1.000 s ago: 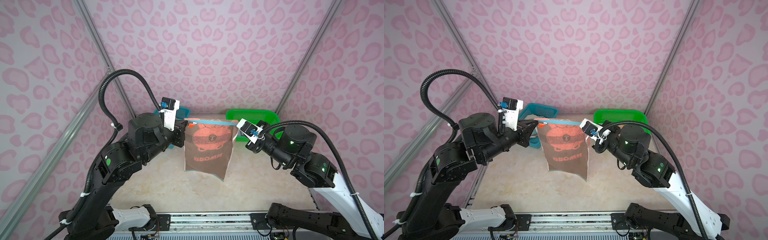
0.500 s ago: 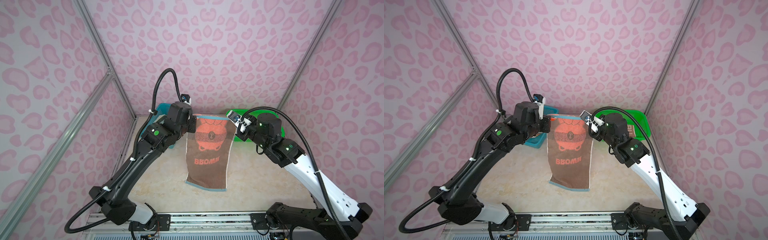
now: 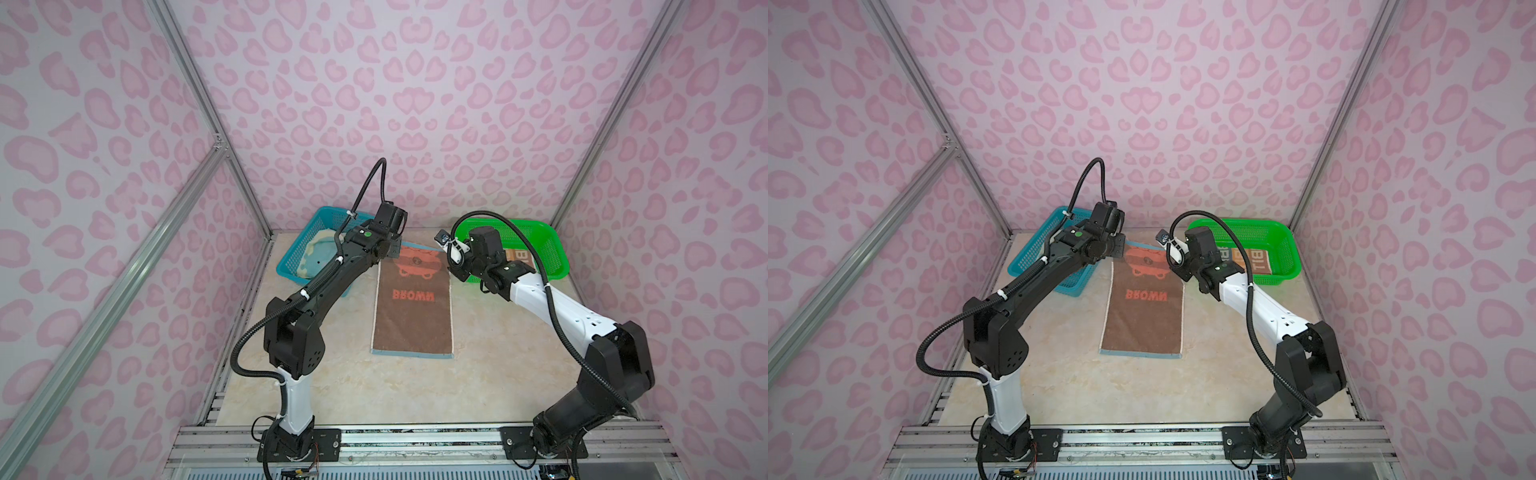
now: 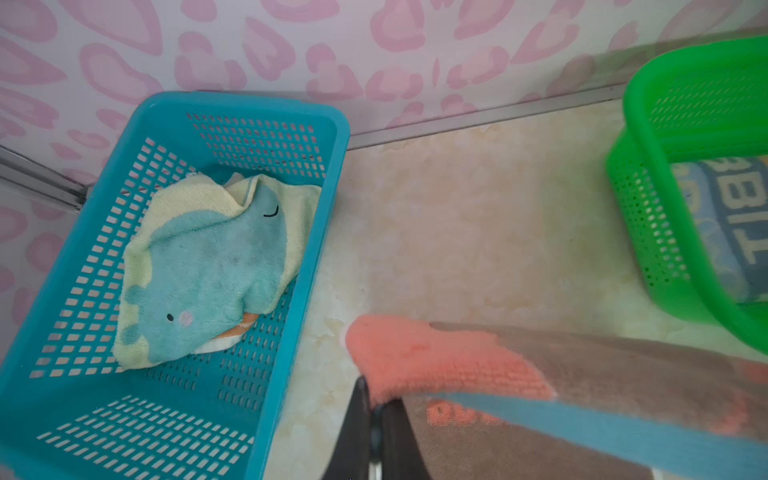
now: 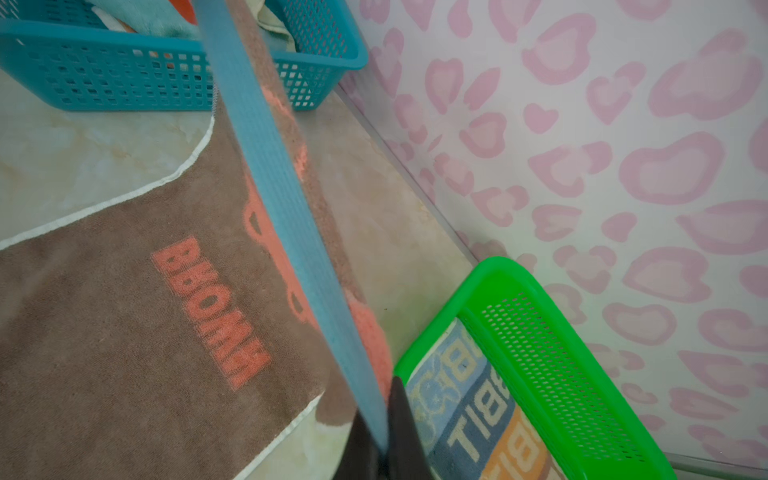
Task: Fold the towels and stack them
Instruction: 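Lay the towel flat on the table with both grippers, drawing it toward the robot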
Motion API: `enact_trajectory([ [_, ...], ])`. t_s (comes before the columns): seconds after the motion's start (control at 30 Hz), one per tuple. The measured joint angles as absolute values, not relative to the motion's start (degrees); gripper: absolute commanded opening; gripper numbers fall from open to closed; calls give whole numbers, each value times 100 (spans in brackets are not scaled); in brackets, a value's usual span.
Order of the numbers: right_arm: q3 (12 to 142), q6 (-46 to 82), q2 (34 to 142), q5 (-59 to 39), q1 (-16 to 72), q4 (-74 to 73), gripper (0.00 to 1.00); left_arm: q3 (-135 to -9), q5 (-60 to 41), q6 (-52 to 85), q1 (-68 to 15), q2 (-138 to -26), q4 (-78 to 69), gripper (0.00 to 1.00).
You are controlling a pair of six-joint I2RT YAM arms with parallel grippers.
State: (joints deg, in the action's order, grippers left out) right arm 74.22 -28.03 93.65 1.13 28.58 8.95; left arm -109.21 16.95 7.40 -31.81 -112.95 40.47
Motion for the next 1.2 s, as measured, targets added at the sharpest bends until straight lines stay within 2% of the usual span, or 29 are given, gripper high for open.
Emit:
enact_trajectory([
  [0.3, 7126, -2665, 9487, -176, 2759, 668, 0, -10707, 1684, 779, -3177, -11375, 4071, 2],
  [0.53, 6689, -2836, 8956, -604, 2731, 781, 0, -10208, 1214, 814, -3179, -10746, 4217, 2],
  [0.87, 5892, -2936, 8329, -1232, 2832, 1337, 0, -9192, 443, 1052, -3229, -10049, 4550, 2],
  [1.2, 5741, -2805, 8265, -1221, 3398, 2292, 0, -8178, 250, 1490, -3393, -9588, 4689, 2],
])
